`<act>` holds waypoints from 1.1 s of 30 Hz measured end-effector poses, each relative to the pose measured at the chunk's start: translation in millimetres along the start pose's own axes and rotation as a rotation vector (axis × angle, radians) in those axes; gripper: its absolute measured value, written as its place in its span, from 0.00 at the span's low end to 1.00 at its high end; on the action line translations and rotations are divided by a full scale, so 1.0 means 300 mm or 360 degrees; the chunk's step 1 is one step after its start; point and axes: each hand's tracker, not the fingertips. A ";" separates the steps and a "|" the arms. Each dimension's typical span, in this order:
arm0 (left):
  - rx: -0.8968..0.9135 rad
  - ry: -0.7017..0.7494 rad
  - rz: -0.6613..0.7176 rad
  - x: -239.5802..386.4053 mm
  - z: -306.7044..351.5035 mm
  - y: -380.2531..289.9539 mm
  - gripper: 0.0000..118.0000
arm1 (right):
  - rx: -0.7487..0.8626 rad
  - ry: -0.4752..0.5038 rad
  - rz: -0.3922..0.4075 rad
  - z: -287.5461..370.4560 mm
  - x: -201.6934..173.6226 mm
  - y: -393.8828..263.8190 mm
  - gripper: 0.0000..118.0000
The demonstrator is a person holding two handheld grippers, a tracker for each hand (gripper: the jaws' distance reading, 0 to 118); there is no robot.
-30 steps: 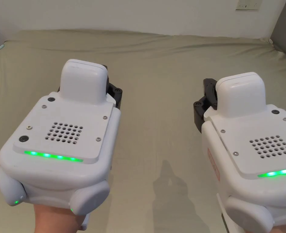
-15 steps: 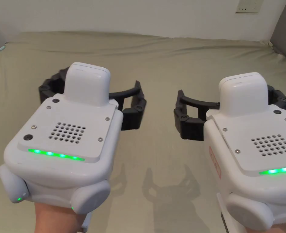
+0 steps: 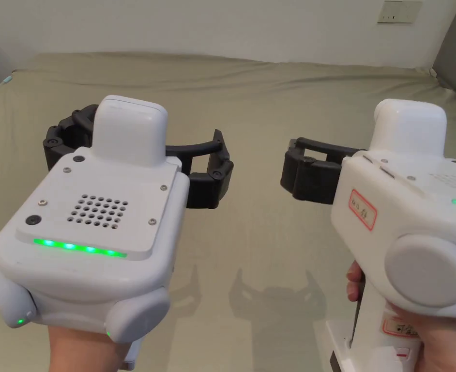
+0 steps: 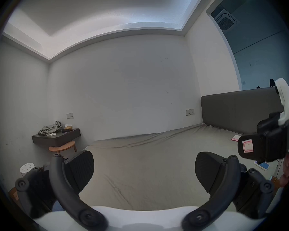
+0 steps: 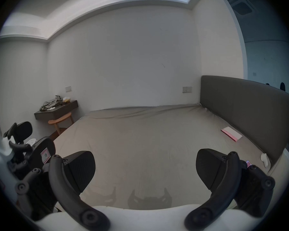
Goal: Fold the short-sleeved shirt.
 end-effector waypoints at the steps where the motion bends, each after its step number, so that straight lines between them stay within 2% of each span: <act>1: 0.0003 -0.0001 -0.0010 0.002 0.001 0.001 0.99 | -0.0040 -0.0025 0.0012 -0.001 -0.002 0.011 1.00; 4: 0.0017 0.0003 -0.0019 0.002 0.006 0.004 0.99 | -0.0094 -0.0154 0.0077 -0.020 0.013 0.027 1.00; 6: 0.0024 0.0003 -0.0009 0.000 0.008 0.007 0.99 | -0.0036 -0.0174 0.0089 -0.016 0.014 0.019 1.00; 16: 0.0021 0.0000 -0.0001 0.007 0.003 0.007 0.99 | -0.0033 -0.0094 0.0126 -0.038 0.033 -0.016 1.00; 24: 0.0012 0.0014 -0.0005 0.009 0.003 -0.001 0.99 | -0.0099 -0.0118 0.0111 -0.048 0.033 -0.026 1.00; 26: 0.0012 0.0021 0.0001 0.008 0.003 -0.002 0.99 | -0.0030 -0.0127 0.0106 -0.042 0.040 -0.032 1.00; 29: 0.0021 0.0029 0.0004 0.007 0.003 -0.002 0.99 | 0.0174 -0.0222 0.0287 -0.037 0.025 -0.064 1.00; 30: 0.0023 0.0034 0.0003 0.007 0.005 -0.001 0.99 | 0.0249 -0.0207 0.0344 -0.040 0.025 -0.081 1.00; 31: 0.0024 0.0037 0.0004 0.007 0.005 -0.001 0.99 | 0.0323 -0.0109 0.0406 -0.036 0.035 -0.098 1.00; 33: 0.0024 0.0039 0.0013 0.006 0.005 0.000 0.99 | 0.0280 -0.0100 0.0349 -0.041 0.045 -0.101 1.00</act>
